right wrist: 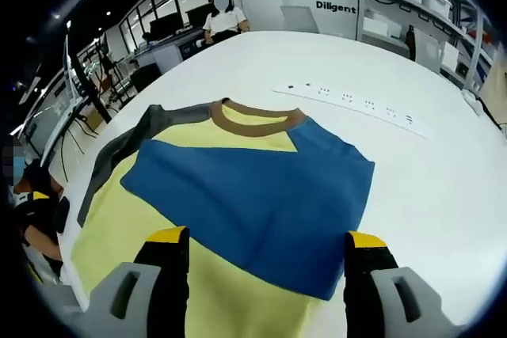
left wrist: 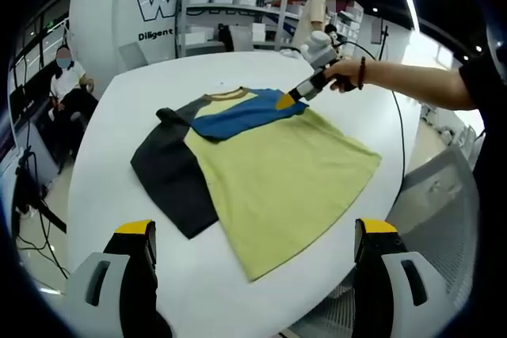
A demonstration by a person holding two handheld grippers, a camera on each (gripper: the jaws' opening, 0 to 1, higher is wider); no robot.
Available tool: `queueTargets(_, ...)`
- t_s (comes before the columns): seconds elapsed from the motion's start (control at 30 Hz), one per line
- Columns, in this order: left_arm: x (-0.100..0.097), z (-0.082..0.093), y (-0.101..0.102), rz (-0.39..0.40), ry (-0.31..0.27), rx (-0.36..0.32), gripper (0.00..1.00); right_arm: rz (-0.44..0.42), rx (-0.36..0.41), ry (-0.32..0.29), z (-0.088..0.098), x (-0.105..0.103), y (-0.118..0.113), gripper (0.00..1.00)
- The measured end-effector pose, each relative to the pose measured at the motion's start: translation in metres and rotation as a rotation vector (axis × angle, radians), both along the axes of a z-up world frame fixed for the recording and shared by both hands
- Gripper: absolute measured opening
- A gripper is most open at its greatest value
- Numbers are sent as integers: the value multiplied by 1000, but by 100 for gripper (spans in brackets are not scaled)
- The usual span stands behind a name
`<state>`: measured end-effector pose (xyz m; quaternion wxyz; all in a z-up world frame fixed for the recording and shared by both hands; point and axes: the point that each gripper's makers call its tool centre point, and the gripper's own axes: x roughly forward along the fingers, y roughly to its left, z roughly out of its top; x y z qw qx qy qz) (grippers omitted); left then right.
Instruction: Fold the garment on the visible template until the final outline fits inside the template.
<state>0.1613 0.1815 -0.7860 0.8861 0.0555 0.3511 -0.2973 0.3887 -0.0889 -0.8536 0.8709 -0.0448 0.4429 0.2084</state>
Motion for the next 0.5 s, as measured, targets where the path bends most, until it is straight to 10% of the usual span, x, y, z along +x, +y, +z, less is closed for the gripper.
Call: queueTargets(0.5,0,4,-2,11,-24,-20,99,-87,-20,10,-13,-17,-36,50)
